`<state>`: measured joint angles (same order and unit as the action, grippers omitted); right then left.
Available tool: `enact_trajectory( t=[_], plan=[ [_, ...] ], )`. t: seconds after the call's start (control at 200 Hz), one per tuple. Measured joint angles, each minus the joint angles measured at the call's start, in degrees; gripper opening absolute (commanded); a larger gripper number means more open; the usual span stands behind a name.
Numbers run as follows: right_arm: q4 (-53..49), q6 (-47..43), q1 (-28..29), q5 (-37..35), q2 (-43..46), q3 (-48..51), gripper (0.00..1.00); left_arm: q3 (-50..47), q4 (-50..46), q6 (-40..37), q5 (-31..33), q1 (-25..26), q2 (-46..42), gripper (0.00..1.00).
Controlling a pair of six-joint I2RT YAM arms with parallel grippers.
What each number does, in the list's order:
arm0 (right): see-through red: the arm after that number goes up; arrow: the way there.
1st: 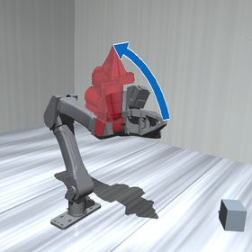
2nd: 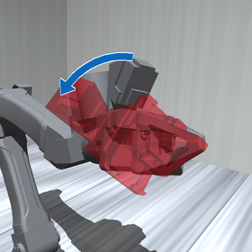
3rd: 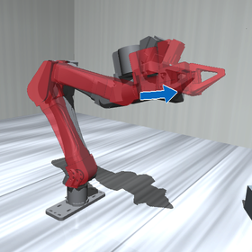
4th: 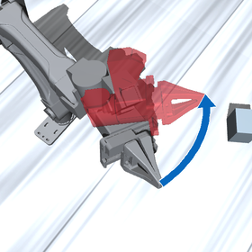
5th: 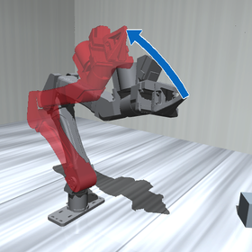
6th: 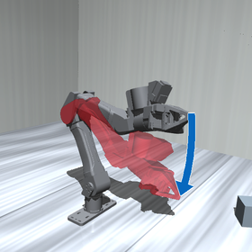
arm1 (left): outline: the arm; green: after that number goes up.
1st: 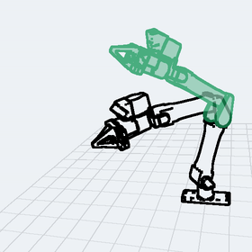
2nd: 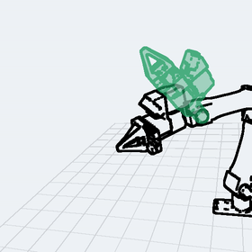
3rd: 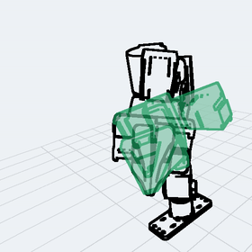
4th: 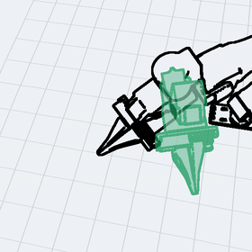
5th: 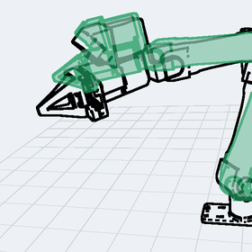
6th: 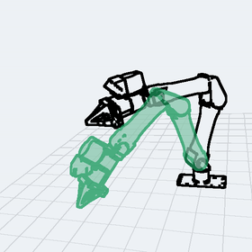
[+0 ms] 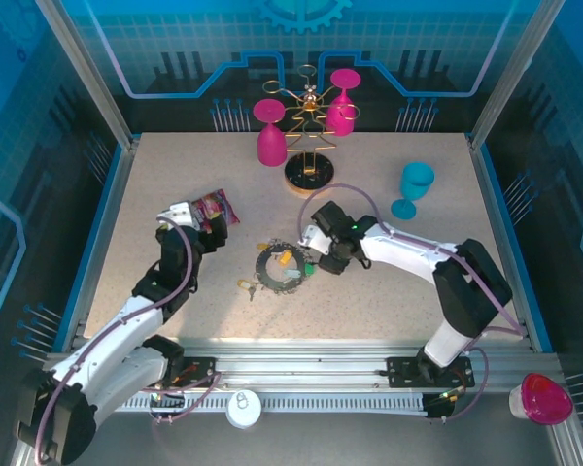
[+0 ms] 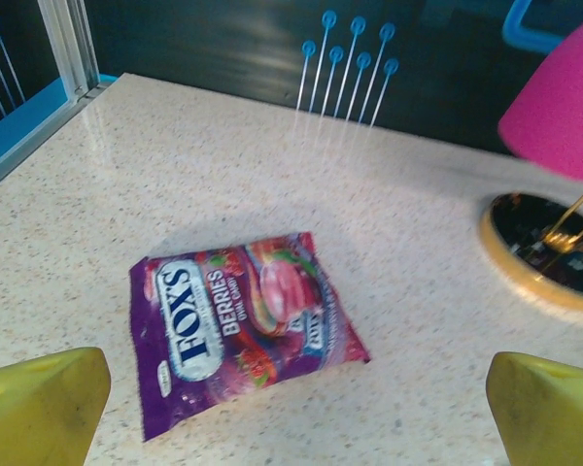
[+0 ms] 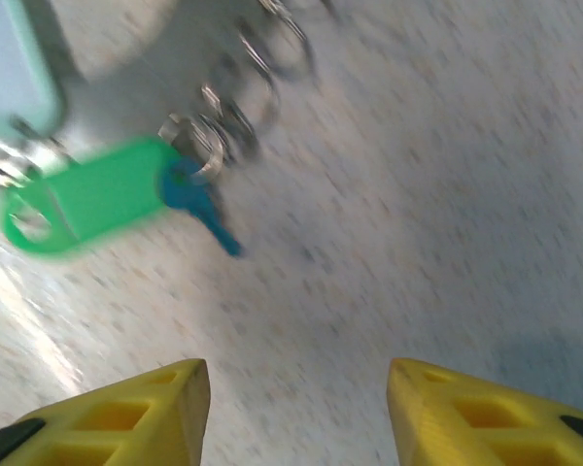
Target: Put the keys on the keyring
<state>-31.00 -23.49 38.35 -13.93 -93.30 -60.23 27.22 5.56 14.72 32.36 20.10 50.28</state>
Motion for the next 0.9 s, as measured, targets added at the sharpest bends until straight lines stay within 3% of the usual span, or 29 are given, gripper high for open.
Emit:
enact_trajectory(
  t=[0.17, 0.29, 0.38, 0.53, 0.725, 0.836, 0.901],
  plan=[
    [3.43, 4.9, -10.1, 2.05, 13.16, 6.58, 0.66, 1.05, 0.79, -4.68, -0.37, -2.99, 4.13, 0.99],
    [15.41, 12.83, -22.18, 6.73, 26.12, 15.65, 0.74, 1.03, 2.64, -7.34, -1.88, -6.75, 6.36, 0.99],
    [26.6, 18.16, -28.48, 8.13, 29.97, 23.71, 0.75, 0.81, 5.81, -9.03, -3.17, -9.35, 8.85, 0.99],
    [45.42, 22.73, -33.55, 10.45, 22.88, 33.73, 0.75, -0.59, 12.26, -11.93, -6.95, -11.58, 14.05, 0.99],
    [66.47, 20.55, -31.23, 10.82, 14.84, 41.4, 0.82, -3.45, 20.33, -13.44, -14.32, -12.94, 21.97, 0.99],
    [84.24, 19.82, -31.56, 11.41, 6.88, 44.89, 0.87, -3.93, 24.06, -14.34, -17.66, -13.55, 25.97, 0.99],
    [87.06, 19.82, -31.85, 11.47, 4.33, 46.36, 0.87, -3.91, 26.99, -15.02, -19.78, -14.21, 27.58, 0.99]
  ],
)
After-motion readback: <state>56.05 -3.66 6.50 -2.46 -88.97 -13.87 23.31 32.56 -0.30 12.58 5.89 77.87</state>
